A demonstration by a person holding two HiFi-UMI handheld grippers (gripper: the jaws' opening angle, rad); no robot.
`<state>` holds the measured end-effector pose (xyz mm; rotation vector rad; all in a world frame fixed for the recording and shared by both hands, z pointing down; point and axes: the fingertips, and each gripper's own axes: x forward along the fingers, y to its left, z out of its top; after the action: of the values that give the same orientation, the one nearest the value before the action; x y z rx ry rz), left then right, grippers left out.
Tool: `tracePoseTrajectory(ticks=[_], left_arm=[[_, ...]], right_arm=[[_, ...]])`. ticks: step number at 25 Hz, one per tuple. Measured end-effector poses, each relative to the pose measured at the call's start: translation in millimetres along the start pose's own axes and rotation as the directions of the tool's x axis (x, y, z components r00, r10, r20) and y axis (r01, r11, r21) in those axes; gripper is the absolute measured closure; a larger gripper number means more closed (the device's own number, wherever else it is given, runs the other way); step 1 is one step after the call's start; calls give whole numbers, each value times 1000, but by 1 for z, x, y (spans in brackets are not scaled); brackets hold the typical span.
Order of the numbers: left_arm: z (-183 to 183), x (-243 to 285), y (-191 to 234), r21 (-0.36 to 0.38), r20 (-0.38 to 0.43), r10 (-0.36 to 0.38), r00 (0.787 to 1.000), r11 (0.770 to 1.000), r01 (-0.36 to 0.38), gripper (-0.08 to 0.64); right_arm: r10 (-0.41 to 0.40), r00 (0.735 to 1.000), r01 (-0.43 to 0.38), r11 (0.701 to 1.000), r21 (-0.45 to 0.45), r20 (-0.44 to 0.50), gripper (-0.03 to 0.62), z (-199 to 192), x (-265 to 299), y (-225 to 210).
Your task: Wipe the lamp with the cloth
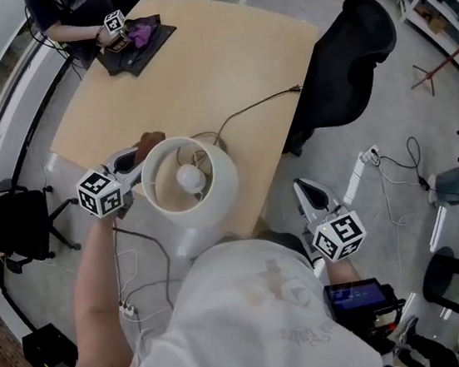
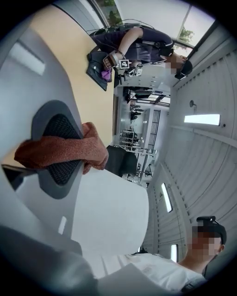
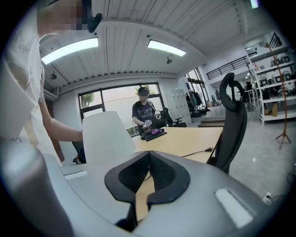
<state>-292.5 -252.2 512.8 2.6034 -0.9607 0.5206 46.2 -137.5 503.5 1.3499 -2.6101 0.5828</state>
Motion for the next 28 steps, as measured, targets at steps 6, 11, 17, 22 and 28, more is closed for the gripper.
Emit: tracePoseTrajectory(ticks=[6,11,17,22,28], left_arm=[[56,-21,2,-5,122,-22,992,1000,22,454],[134,-37,-33,107,164,-183,969,980,167,454],[156,-22,-69,202,85,-376,923,913,353,454],[133,1,-59,180,11,-384,923,909,376,454],[86,36,-47,116,-76,-395,915,908,402,454]], right_arm=[[16,1000,-16,1000,5,6,580,0,6,4],[14,1000,-14,1000,22,23,580,4,8,5],[11,1000,-12,1000,25,28,580,4,10,5],[-6,1000,6,1000,27,25,580,5,9,-1],[-19,1000,19,999,41,4,580,0,8,-3]])
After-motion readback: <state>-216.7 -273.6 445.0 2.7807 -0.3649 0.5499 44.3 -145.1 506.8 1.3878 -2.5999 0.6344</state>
